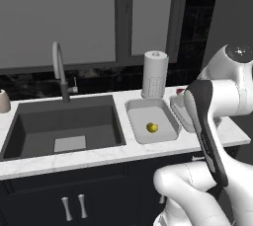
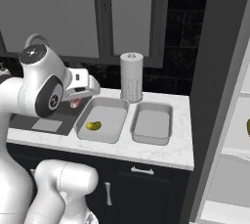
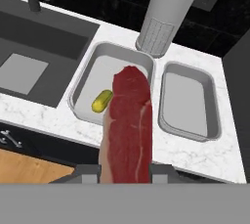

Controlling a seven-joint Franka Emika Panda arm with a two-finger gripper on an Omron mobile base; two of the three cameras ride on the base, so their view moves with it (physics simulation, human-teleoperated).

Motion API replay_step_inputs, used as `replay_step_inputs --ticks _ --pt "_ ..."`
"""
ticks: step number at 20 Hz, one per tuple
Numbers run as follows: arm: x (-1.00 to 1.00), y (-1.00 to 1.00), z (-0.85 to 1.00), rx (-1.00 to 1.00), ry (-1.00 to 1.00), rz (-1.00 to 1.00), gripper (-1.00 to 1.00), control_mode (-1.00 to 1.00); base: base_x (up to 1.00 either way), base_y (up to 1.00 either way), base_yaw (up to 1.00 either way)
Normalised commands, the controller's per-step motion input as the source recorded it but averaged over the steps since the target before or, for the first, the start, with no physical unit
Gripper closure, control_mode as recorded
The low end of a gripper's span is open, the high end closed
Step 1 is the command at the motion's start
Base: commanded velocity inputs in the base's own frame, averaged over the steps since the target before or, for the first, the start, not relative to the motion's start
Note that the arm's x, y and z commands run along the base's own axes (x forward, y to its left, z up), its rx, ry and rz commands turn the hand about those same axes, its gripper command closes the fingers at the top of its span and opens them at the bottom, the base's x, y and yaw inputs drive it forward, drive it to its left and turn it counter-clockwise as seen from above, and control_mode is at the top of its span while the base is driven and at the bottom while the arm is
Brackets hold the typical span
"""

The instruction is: Place one cucumber and one steak in each tupperware on the nearby counter, to pack two identical lunches.

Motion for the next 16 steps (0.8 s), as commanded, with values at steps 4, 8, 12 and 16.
replay_step_inputs --ticks 4,8,12,16 --pt "0.38 0.0 -0.27 0.0 0.0 0.0 1.0 -1.0 0.0 0.0 0.0" --pt "0.3 0.0 -0.23 0.0 0.02 0.0 1.0 -1.0 0.0 0.0 0.0" --pt "0.19 0.0 -0.21 0.01 0.1 0.02 1.0 -1.0 0.0 0.0 0.0" --pt "0.13 0.0 -0.23 0.05 0.13 0.09 1.0 -1.0 0.0 0.0 0.0"
